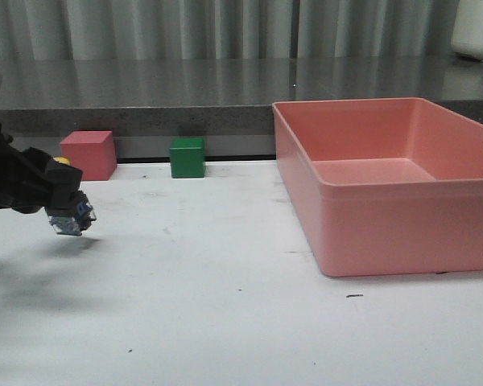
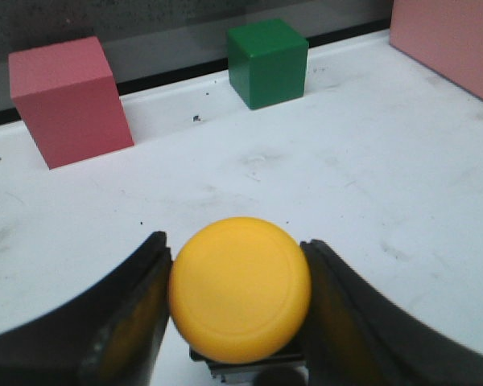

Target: Place and stand button with both arms

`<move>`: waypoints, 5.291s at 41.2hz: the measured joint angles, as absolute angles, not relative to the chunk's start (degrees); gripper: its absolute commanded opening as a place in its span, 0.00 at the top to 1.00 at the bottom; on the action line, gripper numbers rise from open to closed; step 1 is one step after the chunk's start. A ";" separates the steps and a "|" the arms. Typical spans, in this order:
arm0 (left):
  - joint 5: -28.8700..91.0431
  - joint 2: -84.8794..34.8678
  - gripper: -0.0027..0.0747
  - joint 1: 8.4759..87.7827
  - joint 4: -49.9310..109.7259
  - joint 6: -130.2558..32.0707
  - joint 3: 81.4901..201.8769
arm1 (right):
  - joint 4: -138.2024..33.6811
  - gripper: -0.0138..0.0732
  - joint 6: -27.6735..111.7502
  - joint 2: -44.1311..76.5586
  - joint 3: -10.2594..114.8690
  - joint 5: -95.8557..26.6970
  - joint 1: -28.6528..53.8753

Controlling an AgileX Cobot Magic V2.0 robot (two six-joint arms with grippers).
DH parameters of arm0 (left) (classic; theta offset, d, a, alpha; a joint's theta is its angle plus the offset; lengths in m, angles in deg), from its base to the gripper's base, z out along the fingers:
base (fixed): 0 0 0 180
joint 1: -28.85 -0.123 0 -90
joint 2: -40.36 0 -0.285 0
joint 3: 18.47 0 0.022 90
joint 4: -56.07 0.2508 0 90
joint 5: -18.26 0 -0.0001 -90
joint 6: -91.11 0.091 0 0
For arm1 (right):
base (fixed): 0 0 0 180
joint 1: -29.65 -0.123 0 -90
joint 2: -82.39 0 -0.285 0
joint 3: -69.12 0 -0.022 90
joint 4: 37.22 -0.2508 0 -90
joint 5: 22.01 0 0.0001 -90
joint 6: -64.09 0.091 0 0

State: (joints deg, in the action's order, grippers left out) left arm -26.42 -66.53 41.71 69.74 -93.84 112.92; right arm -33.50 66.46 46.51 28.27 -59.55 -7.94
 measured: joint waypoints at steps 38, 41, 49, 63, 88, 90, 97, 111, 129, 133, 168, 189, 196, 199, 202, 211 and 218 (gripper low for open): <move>-21.33 -66.66 0.28 41.71 69.74 -93.84 112.92 | -33.50 0.18 66.36 46.51 28.27 -59.55 -7.94; -21.33 -66.66 0.28 41.71 69.74 -93.84 112.92 | -33.50 0.18 66.36 46.51 28.27 -59.55 -7.94; -17.24 -62.48 0.28 42.99 69.74 -95.11 112.92 | -33.50 0.18 66.36 46.51 28.27 -59.55 -7.94; 23.18 -42.47 0.28 48.80 66.72 -98.18 122.48 | -33.50 0.18 66.36 46.51 28.27 -59.55 -7.94; 59.04 -14.95 0.28 43.05 37.72 -71.18 128.14 | -33.50 0.18 66.36 46.51 28.27 -59.55 -7.94; 58.18 -12.68 0.28 42.80 36.68 -70.94 126.97 | -33.50 0.18 66.36 46.51 28.27 -59.55 -7.94; 54.61 -6.29 0.28 42.70 34.61 -70.72 124.33 | -33.50 0.18 66.36 46.51 28.27 -59.55 -7.94; 53.81 -4.29 0.29 42.70 34.26 -70.72 124.25 | -33.50 0.18 66.36 46.51 28.27 -59.55 -7.94; 53.81 -4.29 0.84 42.70 34.17 -70.72 124.25 | -33.50 0.82 66.36 46.51 28.27 -59.55 -7.94; 53.81 -4.29 0.93 42.70 34.17 -70.72 124.25 | -33.50 0.92 66.36 46.51 28.27 -59.55 -7.94; 50.14 12.63 0.99 33.27 34.25 -70.72 114.96 | -33.50 0.92 66.36 46.51 28.27 -59.74 -7.94; 36.48 29.67 0.99 28.47 48.00 -84.44 94.79 | -33.52 0.92 66.36 46.51 28.27 -60.00 -7.94; 33.07 32.77 0.99 28.47 51.14 -87.76 89.86 | -33.62 0.92 66.36 46.51 28.27 -60.00 -7.94; 32.19 32.76 0.99 28.58 52.00 -89.63 87.78 | -33.62 0.92 66.36 46.51 28.27 -60.00 -7.94; 31.28 32.76 0.99 28.96 53.82 -92.15 86.02 | -33.62 0.92 66.36 46.51 28.27 -60.00 -7.94; 26.83 32.76 0.99 29.39 55.69 -95.42 83.88 | -33.62 0.92 66.36 46.51 28.27 -60.00 -7.94; 24.97 32.76 0.99 29.39 56.07 -95.68 83.88 | -33.62 0.92 66.36 46.51 28.27 -60.00 -7.94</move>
